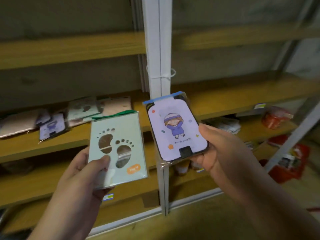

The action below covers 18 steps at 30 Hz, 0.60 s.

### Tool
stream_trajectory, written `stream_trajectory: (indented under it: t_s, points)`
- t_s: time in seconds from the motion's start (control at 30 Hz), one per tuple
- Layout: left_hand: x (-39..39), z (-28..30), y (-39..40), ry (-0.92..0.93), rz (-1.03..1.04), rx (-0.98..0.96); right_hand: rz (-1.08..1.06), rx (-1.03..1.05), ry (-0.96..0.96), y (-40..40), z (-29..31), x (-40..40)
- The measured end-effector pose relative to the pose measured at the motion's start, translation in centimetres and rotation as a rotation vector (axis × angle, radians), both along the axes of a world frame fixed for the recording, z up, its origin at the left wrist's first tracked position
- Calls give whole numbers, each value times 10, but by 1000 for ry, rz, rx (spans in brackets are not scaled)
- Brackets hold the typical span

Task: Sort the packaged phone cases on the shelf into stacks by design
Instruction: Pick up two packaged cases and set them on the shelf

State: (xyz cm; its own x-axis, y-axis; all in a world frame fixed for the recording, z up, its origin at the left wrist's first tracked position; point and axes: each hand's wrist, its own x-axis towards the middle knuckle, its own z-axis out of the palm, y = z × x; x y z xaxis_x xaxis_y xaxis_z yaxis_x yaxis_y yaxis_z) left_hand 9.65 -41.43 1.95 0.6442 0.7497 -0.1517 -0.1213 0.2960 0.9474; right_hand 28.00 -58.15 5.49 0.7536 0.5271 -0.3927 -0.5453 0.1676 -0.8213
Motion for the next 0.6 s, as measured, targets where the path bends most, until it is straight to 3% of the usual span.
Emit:
stream_trajectory:
  t_s: [0.4, 0.6]
  points:
    - [156, 4, -96, 88, -211, -17, -113, 15, -258, -130, -21, 116]
    - [266, -5, -117, 103, -313, -24, -250, -46, -170, -159, -25, 204]
